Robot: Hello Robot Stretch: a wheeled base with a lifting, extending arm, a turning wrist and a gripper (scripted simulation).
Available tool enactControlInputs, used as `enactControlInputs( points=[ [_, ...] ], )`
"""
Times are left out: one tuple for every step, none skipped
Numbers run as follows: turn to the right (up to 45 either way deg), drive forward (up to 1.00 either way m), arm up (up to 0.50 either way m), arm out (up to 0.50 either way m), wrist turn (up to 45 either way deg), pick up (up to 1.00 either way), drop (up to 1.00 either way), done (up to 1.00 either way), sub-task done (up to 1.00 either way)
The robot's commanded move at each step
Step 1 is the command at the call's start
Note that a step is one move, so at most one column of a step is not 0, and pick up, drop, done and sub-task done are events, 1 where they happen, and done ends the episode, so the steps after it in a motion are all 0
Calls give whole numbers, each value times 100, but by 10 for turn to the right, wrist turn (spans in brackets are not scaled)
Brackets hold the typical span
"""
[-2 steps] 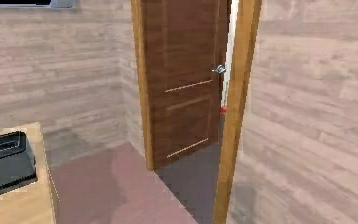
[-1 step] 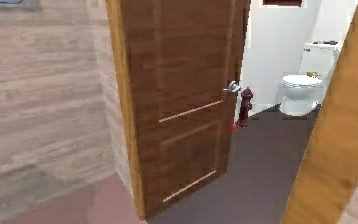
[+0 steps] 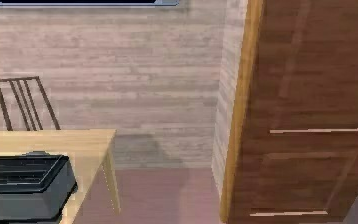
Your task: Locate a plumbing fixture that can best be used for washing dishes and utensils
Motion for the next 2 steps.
enactControlInputs(
  points=[
    [0, 30, 0, 0, 0, 0, 0, 0, 0],
    [450, 0, 0, 0, 0, 0, 0, 0, 0]
  ],
)
